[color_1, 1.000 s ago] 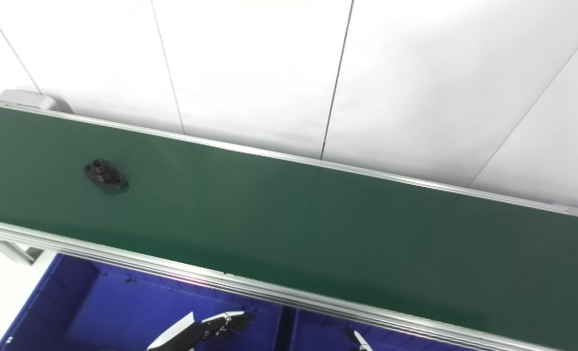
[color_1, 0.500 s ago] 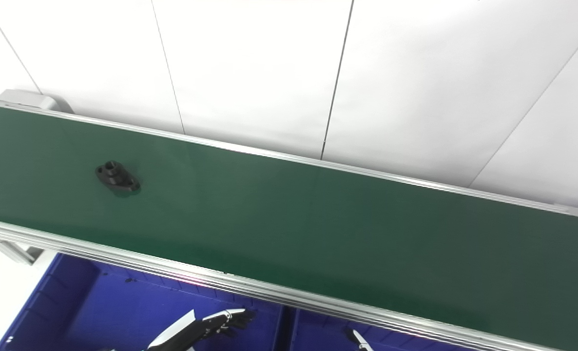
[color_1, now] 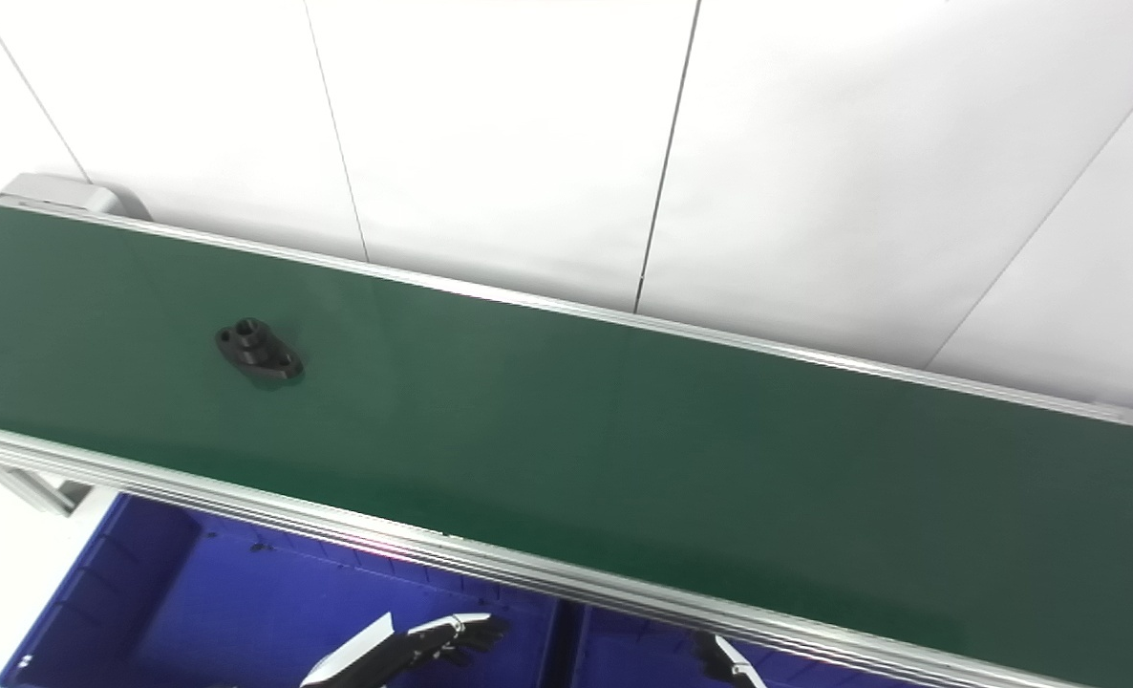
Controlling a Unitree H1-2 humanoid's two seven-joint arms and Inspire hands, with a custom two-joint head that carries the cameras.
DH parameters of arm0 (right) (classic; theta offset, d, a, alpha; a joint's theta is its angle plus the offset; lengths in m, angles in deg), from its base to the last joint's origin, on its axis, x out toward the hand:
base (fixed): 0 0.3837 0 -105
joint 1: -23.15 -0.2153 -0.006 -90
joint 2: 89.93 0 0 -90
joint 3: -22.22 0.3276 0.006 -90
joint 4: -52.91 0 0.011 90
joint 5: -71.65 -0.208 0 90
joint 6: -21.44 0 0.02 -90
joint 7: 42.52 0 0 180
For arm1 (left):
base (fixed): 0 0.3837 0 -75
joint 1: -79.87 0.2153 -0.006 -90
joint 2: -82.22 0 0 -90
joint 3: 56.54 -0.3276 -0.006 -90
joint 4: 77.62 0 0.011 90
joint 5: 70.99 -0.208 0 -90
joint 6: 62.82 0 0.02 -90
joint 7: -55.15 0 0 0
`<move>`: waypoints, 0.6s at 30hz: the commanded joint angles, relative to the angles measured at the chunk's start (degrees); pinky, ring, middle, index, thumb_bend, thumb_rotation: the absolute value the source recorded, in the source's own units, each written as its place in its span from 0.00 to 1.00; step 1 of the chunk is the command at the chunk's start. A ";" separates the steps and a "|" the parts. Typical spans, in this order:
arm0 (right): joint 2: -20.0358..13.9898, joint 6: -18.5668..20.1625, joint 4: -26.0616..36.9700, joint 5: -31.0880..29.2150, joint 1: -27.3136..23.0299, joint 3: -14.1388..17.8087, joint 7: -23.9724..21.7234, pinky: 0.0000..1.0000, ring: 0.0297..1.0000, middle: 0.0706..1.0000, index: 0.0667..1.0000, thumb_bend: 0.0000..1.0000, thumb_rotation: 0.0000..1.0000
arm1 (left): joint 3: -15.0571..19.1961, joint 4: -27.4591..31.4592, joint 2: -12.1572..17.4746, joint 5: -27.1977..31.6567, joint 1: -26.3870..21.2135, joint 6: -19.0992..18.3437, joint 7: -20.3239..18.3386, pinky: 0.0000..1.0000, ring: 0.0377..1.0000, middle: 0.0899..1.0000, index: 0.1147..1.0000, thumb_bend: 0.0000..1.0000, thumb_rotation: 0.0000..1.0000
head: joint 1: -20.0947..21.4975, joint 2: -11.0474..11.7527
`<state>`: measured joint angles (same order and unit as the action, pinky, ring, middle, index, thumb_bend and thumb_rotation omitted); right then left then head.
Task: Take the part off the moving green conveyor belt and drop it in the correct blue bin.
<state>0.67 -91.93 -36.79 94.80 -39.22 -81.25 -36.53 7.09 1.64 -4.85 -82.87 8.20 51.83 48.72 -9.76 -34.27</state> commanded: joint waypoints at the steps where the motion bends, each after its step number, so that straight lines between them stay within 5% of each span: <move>1: -0.58 -3.53 1.84 -1.17 0.31 -0.79 3.32 0.66 0.76 0.77 0.82 0.81 0.23 | 0.13 1.24 0.39 -0.09 -0.44 2.25 0.84 0.79 0.84 0.87 0.84 0.93 0.33 | -0.05 0.03; 14: -2.52 -3.55 10.97 -4.43 0.31 -5.42 10.84 0.76 0.75 0.74 0.79 0.79 0.21 | 0.23 0.90 0.11 -0.01 -1.00 2.24 0.67 0.79 0.84 0.86 0.84 0.93 0.32 | -1.27 -0.52; 18: -2.57 -3.51 15.72 -7.03 -0.07 -4.67 9.06 0.80 0.77 0.75 0.81 0.79 0.26 | 0.14 0.72 -0.09 -0.09 -1.30 2.25 0.87 0.80 0.84 0.86 0.84 0.94 0.32 | -1.39 -0.59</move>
<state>-1.45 -92.40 -24.22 88.77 -39.19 -86.65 -27.35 7.08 1.50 -5.11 -82.87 7.50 51.83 48.79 -11.07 -34.80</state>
